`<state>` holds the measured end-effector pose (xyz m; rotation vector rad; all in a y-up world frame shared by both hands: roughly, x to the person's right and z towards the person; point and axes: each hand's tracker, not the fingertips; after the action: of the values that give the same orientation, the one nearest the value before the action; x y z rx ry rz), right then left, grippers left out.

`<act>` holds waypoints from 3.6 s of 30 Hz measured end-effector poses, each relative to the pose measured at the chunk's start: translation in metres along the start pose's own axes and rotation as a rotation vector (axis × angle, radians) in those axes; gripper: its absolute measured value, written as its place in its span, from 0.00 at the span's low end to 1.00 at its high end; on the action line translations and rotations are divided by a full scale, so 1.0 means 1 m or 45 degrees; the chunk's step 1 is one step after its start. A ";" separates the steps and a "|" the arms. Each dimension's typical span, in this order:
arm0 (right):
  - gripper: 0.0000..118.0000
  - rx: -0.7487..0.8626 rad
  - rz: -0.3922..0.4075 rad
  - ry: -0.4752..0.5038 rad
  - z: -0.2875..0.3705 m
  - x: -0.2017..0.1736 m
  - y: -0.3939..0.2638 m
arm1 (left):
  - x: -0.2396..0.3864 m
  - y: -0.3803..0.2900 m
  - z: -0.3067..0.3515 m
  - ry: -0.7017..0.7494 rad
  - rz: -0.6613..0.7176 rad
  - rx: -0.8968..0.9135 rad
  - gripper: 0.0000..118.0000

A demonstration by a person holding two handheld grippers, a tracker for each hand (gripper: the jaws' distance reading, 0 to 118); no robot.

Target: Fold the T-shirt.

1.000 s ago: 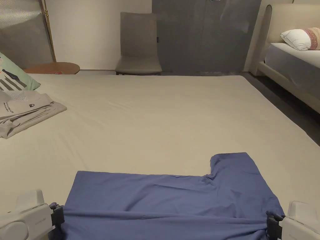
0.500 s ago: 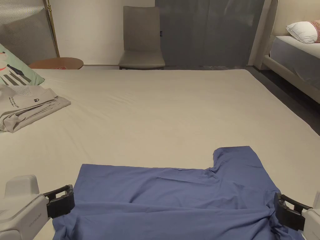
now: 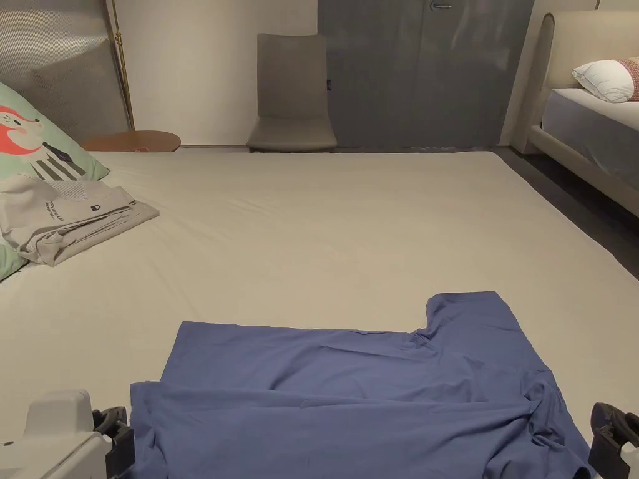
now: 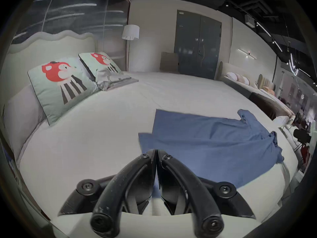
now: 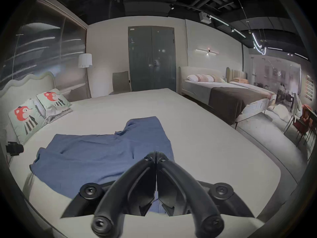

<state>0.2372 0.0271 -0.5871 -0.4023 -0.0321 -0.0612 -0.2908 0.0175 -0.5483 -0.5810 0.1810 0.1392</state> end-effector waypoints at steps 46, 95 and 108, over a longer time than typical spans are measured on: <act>0.05 -0.365 0.062 0.086 0.004 0.038 -0.003 | -0.021 -0.002 0.013 -0.116 -0.012 -0.198 0.07; 0.00 0.144 -0.029 0.040 0.008 -0.028 0.043 | 0.024 0.081 0.008 -0.114 -0.027 0.198 0.00; 0.00 -0.003 -0.044 -0.010 -0.042 -0.022 0.025 | 0.002 0.089 -0.193 0.046 0.066 -0.423 0.90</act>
<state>0.2174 0.0346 -0.6368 -0.4043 -0.0471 -0.0938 -0.3304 -0.0159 -0.7548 -0.9104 0.2098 0.2109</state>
